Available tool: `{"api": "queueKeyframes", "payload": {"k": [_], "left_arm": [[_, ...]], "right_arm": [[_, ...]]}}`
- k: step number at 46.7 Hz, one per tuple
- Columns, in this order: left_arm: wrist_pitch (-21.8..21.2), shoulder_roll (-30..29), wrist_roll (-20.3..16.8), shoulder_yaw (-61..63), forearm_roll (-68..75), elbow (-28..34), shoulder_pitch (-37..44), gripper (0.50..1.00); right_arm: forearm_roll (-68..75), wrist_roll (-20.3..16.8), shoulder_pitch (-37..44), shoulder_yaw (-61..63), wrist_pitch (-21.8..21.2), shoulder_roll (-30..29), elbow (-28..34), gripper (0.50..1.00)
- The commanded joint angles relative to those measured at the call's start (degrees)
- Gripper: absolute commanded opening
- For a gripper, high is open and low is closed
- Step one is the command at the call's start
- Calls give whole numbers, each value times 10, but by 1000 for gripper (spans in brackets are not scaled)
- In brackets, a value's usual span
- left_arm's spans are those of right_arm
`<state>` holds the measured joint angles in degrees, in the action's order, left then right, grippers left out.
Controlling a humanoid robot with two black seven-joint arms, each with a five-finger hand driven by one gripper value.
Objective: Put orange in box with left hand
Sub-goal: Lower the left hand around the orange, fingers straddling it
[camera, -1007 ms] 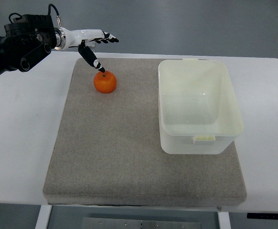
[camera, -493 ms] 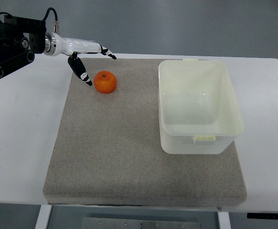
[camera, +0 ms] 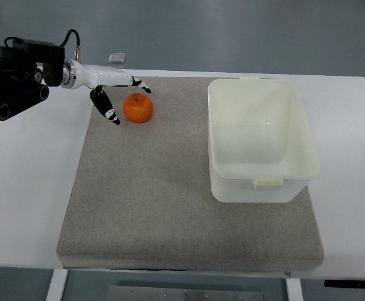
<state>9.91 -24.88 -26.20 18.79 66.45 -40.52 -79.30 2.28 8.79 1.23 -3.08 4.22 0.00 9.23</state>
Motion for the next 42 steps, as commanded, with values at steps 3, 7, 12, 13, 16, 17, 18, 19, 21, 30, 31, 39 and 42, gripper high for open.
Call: {"api": "queueKeyframes", "payload": {"k": [3,7,12,13,16,17,18,19,21,30,31,39,42], "left_arm": [[-17,0,-1,0,1,0,5,958],[-18,0,-1,0,2,0,6,956],[-20,17,0,0,1,9,19,956],[-20,21,0,-1,1,15,21,956],[-20,31,0,-1,-1,37,28,956],[-20,34,0,-1,-2,43,32,956],[-20,39,0,-1,-2,49,34,956],[-20,43,0,-1,-3,55,36,956],[-20,49,0,-3,-4,63,40,958],[-24,67,0,-5,-11,87,41,958],[-25,68,0,-5,-11,90,41,958],[-25,78,0,-7,-13,104,50,956],[-25,78,0,-7,-13,105,50,932]], "right_arm": [[0,0,0,0,0,0,0,926],[0,0,0,0,0,0,0,926],[0,0,0,0,0,0,0,926],[0,0,0,0,0,0,0,926],[0,0,0,0,0,0,0,926],[0,0,0,0,0,0,0,926],[0,0,0,0,0,0,0,926],[0,0,0,0,0,0,0,926],[0,0,0,0,0,0,0,926],[0,0,0,0,0,0,0,926],[0,0,0,0,0,0,0,926],[0,0,0,0,0,0,0,926],[0,0,0,0,0,0,0,926]]}}
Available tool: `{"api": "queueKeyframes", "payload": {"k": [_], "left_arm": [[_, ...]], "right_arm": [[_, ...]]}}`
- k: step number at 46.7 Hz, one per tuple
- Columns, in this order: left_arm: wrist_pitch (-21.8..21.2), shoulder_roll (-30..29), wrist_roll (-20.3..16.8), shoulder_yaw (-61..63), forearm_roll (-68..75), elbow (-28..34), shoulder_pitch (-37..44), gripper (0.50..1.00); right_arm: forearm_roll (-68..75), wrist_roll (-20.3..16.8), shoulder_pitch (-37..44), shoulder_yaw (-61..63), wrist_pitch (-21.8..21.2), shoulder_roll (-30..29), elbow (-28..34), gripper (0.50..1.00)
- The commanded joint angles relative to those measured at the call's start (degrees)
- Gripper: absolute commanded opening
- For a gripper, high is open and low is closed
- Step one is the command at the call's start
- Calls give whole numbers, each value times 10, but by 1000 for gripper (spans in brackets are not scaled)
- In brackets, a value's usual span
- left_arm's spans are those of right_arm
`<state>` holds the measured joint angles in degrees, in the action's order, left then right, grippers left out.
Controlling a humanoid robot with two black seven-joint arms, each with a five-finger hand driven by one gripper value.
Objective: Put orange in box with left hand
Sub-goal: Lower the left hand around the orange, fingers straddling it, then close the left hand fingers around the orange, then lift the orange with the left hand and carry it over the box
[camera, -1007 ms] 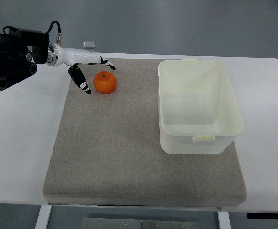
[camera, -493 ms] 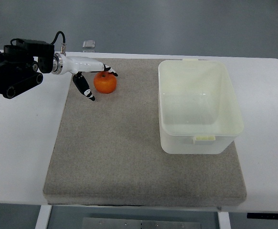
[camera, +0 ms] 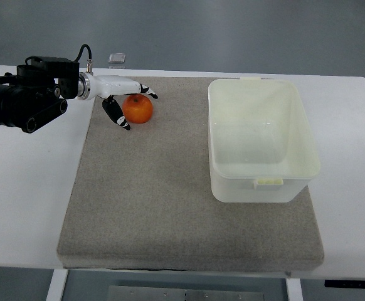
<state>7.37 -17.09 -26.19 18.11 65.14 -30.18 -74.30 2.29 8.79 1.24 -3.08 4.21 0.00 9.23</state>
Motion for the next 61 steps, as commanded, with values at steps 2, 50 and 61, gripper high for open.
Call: {"api": "queueKeyframes", "payload": {"k": [2,50,61], "left_arm": [[0,0,0,0,0,1,1,913],[9,20,9,-1,-34,42,-6,500],[8,20,9,-4,-44,31,-32,500]], "right_arm": [[0,0,0,0,0,0,0,926],[0,0,0,0,0,0,0,926],[0,0,0,0,0,0,0,926]]}}
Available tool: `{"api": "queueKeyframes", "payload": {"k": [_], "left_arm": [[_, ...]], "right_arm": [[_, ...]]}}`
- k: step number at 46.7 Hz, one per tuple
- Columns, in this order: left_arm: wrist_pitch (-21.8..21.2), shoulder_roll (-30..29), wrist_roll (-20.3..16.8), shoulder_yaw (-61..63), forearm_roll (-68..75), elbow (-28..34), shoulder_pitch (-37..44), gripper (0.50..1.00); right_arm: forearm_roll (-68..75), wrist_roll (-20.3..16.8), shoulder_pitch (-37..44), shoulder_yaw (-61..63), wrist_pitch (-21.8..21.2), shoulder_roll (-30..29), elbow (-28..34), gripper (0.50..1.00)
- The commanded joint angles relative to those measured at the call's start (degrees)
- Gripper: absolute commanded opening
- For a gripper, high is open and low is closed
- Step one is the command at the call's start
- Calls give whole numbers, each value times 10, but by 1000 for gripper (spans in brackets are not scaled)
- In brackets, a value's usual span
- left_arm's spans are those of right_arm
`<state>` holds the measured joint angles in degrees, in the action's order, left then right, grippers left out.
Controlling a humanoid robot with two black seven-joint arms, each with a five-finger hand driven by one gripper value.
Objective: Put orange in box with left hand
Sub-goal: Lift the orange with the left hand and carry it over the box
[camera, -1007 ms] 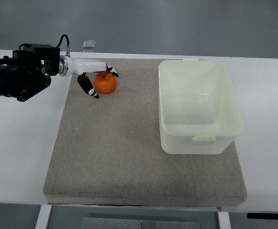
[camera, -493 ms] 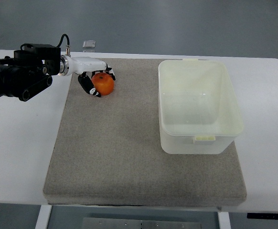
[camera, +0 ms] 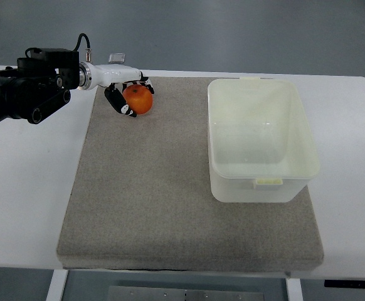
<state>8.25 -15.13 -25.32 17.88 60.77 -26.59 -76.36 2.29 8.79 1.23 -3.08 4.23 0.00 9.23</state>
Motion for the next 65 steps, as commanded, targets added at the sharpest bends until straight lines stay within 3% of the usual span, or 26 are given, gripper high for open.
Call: {"api": "queueKeyframes", "payload": {"k": [1,14,25,34,44,57,65], "left_arm": [[-1,0,0,-5,-1,-7,-14,500],[-1,0,-3,-26,-1,-16,-54,500],[-6,-17,-3,-37,0,-122,-80,500],[-5,-43,-3,-85,7,-170,-115,500],[-5,-79,-6,-101,10,-276,-137,500],[-6,-68,-8,-134,98,-356,-146,500],[-6,-28,-8,-152,126,-370,-144,500]], "right_arm": [[0,0,0,0,0,0,0,926],[0,0,0,0,0,0,0,926],[0,0,0,0,0,0,0,926],[0,0,0,0,0,0,0,926],[0,0,0,0,0,0,0,926],[0,0,0,0,0,0,0,926],[0,0,0,0,0,0,0,926]]}}
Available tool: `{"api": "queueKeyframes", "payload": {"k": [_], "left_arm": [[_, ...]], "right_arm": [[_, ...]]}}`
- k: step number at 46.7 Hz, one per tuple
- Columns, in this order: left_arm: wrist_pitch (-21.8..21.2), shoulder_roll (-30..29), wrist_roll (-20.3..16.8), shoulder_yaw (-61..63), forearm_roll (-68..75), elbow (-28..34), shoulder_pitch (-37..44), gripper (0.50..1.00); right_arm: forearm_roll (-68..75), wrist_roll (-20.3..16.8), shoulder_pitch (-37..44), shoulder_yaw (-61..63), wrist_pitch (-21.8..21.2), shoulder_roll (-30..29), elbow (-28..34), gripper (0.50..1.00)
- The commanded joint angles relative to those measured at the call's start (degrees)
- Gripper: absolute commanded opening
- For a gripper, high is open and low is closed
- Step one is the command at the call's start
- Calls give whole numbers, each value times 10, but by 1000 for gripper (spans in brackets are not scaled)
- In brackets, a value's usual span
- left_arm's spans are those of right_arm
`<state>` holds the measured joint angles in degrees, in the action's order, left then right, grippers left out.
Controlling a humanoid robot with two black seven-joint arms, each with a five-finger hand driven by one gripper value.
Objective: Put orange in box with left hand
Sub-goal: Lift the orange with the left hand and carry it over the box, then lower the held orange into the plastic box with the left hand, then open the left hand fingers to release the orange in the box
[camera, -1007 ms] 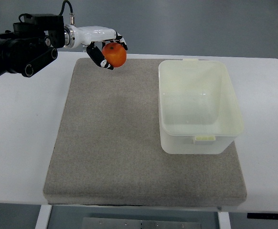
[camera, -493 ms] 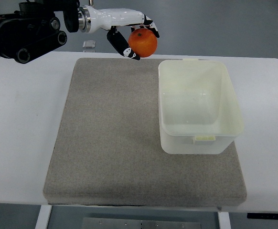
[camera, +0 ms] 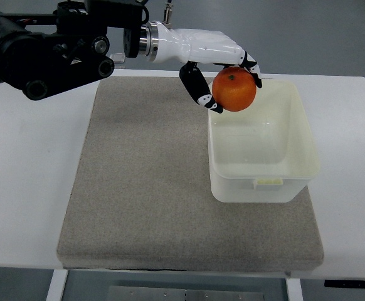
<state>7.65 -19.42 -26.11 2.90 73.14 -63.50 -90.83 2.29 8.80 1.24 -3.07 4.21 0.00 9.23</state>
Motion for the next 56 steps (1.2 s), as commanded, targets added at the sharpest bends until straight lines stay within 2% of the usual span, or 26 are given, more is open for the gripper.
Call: {"api": "queueKeyframes", "payload": {"k": [1,14,28,56], "left_arm": [[0,19,0,-2,3,-1,0,500],[1,42,-2,-1,13,-11,4,500],[-3,96,3,-2,57,-2,59,500],[-10,115,5,-2,55,102,78,500]], "right_arm": [[0,0,0,0,0,0,0,926],[0,0,0,0,0,0,0,926],[0,0,0,0,0,0,0,926],[0,0,0,0,0,0,0,926]]}}
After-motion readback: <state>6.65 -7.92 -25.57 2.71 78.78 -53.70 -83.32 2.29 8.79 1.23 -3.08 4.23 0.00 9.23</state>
